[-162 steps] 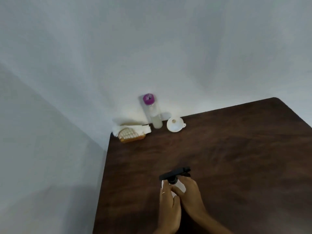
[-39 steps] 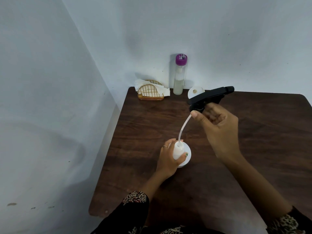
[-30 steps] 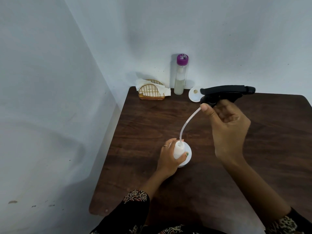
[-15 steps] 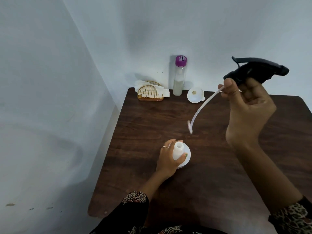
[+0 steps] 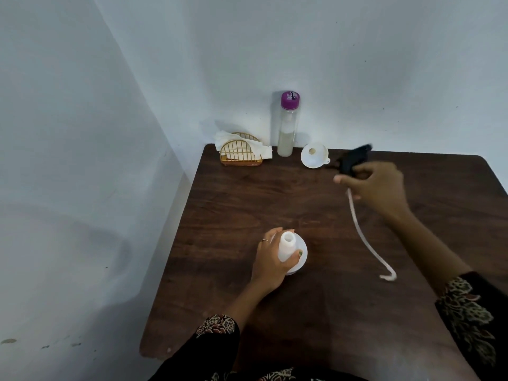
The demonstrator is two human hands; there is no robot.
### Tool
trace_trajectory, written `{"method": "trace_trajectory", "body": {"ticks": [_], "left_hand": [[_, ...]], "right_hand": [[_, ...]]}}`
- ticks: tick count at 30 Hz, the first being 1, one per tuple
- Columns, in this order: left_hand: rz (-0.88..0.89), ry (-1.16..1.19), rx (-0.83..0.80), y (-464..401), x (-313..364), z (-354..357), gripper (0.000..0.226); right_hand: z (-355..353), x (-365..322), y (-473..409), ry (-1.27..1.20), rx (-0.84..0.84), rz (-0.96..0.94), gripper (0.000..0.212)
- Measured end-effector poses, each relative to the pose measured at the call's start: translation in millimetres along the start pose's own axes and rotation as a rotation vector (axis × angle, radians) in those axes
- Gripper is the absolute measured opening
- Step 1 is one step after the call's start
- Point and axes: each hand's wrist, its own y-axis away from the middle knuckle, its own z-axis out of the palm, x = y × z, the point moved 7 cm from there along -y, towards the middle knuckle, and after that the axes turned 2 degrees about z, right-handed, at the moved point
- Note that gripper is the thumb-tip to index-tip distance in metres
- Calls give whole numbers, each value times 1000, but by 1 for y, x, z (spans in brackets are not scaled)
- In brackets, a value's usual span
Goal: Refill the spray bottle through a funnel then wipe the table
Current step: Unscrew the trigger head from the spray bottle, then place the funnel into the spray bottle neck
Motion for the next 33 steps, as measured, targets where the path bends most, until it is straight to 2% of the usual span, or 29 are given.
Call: {"method": "trace_trajectory", "body": {"ticks": [4, 9, 14, 19, 24, 27, 30, 33], "left_hand": [[12, 4, -3, 0, 2, 0, 62], [2, -10, -11, -1, 1, 1, 58], [1, -18, -7, -1, 1, 2, 61], [29, -19, 7, 0, 3, 0, 58], [40, -40, 11, 1, 5, -3, 55], [35, -31, -13, 2, 7, -3, 59], [49, -21, -60, 4, 9, -6, 74], [96, 28, -47, 10, 10, -16, 83]], "right_hand": [[46, 38, 3, 196, -137, 72, 41], [92, 74, 13, 392, -259, 183, 34], [115, 87, 24, 502, -260, 229, 43], [123, 94, 26, 571, -267, 222, 26], [127, 97, 27, 607, -288, 199, 38], [128, 96, 27, 638, -269, 133, 42], [120, 86, 28, 702, -165, 31, 43], [104, 77, 25, 627, -46, -53, 33]]}}
